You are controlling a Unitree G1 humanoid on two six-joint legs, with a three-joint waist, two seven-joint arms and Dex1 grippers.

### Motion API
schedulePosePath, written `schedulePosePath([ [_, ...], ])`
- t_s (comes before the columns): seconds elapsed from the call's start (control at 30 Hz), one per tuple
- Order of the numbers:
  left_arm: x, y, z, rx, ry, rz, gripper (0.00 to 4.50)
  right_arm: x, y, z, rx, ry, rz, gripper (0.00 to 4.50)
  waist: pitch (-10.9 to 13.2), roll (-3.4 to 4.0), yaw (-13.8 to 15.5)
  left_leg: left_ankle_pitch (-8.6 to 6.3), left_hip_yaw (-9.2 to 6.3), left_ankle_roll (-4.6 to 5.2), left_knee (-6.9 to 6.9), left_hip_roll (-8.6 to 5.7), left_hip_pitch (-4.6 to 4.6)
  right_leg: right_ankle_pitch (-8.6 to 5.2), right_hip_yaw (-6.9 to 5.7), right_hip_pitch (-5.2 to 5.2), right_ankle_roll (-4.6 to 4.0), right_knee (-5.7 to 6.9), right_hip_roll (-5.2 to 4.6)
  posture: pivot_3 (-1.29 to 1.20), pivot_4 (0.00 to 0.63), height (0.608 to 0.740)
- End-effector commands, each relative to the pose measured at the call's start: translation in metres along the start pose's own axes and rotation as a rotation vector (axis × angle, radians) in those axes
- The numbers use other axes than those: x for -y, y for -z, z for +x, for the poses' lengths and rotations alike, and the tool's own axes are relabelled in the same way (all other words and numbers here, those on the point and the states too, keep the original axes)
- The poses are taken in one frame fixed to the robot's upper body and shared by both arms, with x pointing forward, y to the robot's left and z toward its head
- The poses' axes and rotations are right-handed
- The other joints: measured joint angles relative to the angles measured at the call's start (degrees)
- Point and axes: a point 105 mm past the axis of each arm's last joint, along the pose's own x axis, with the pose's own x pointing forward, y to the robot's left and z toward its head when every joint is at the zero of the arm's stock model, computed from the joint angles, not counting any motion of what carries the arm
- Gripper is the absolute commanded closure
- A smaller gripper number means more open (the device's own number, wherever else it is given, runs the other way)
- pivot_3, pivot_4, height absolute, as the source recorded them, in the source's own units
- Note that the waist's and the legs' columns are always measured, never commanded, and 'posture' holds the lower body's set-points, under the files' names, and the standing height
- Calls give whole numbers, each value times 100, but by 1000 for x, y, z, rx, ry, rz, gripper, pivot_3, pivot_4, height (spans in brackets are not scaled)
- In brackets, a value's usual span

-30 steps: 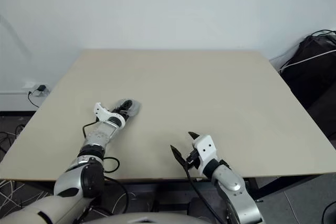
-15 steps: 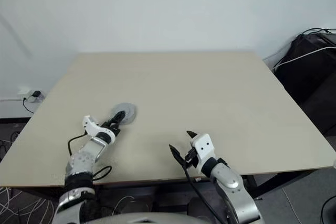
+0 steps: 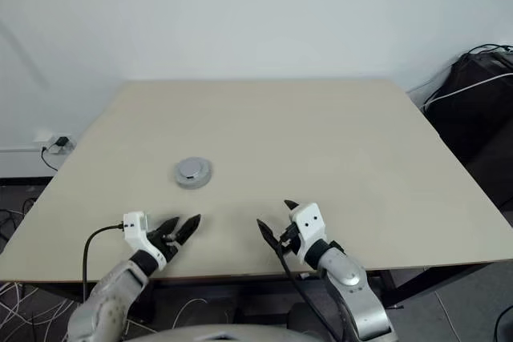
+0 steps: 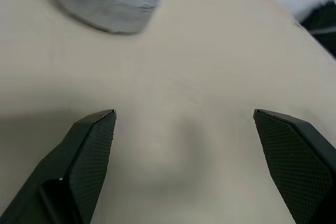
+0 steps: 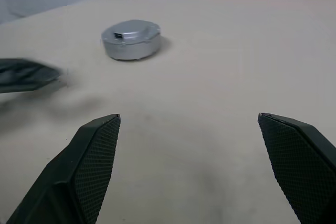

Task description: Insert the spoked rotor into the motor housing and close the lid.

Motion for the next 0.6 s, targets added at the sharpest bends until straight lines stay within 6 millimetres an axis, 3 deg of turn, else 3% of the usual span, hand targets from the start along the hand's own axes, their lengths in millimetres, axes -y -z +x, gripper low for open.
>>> schedulePosePath([
  [0.03,27,-22,-2,154,98,237,64,9,-7,-2,48,53,-62,0,7,7,0,0,3,0,-1,0,-6,0,-1,-5,0,0,-3,0,0,740],
  [0.17,47,-18,-12,273,86,363,64,18,-4,-12,88,173,-69,0,12,16,-3,-1,11,2,-7,-1,-16,-6,-6,-15,5,-1,-15,0,0,740],
  [0.3,51,-15,-15,331,22,399,64,33,-4,-26,139,336,-126,0,18,16,-3,-4,15,7,-10,-3,-19,-20,-11,-19,10,2,-17,0,0,740],
  [0.6,46,-15,-19,367,-2,427,64,37,-3,-34,140,362,-155,0,24,18,-17,-4,17,9,-11,-4,-17,-30,-27,-20,13,10,-17,0,0,740],
])
